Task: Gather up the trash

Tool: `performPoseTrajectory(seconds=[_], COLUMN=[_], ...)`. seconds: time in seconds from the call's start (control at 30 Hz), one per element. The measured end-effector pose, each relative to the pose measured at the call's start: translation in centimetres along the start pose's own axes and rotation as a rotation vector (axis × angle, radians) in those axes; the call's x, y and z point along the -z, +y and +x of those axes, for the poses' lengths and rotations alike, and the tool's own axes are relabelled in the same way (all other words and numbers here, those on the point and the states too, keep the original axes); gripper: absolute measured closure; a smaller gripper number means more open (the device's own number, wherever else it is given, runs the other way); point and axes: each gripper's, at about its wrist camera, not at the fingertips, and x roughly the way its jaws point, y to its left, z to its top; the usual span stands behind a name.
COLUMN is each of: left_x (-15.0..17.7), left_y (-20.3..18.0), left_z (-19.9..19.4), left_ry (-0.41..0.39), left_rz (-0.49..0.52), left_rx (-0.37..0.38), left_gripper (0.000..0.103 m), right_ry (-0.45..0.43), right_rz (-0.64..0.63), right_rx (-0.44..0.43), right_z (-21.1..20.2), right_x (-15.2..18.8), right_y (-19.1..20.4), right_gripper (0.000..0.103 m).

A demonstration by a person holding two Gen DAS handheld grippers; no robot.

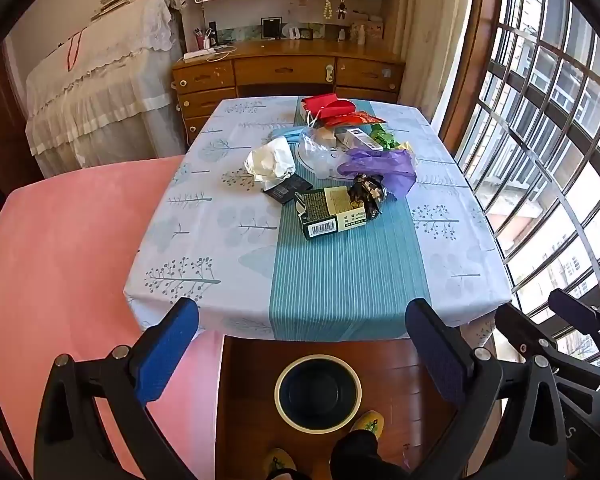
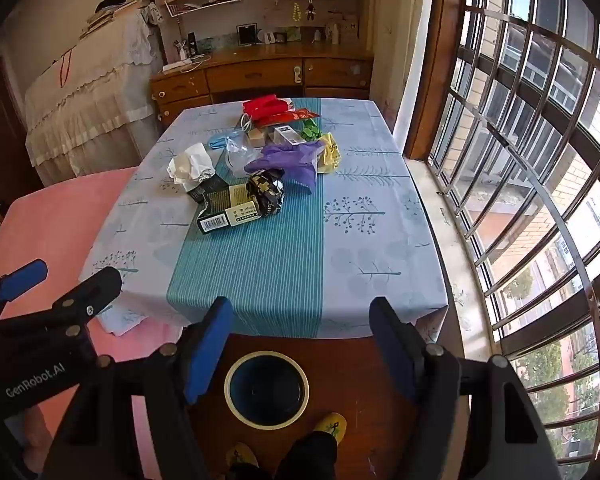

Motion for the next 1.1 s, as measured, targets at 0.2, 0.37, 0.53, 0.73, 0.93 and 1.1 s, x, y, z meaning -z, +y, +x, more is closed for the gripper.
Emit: performPoseTrajectory(seconds=[0.2,0.37,0.53,0.73,0.93,1.1], left_x=[-0.1,-0.3,0.1,0.2,0.2,0.2], left_y=[-0.1,-0.5,-0.1,0.0,0.3,0.7], left_z=[-0.1,-0.3,-0.8,-0.7,-0.5,-0.2], left_ry=[-0.005,-0.001,-0.011,-0.008,-0.006,0.005], left_rz=[0.008,0.018,0.006,0.002,-0.002,-0.003], left_rx=[0.007,0.01,0.028,0.026,0.029,0.036], left_gripper=[0.001,0.001,0.001,0.001,0.001,0.001], right_ry=[0.007,-0.018,-0.014,-0.021,-0.02,-0.01], right_rz=[0.025,0.012,0.015,0.021,0.021,0.029], right_rx=[-0.008,-0.012,-0.014,-0.017,-0.017,-0.017], right_z=[-0.7,-0.9,-0.9,-1.1,-1.3,-1.5], right_x=[0.0,0.3,0.1,0.5,0.5,0.5], right_y=[-0.1,-0.4,-0.4,-0.3,-0.2,0.2], right_gripper=[0.031,0.031,0.031,0.031,0.031,0.031])
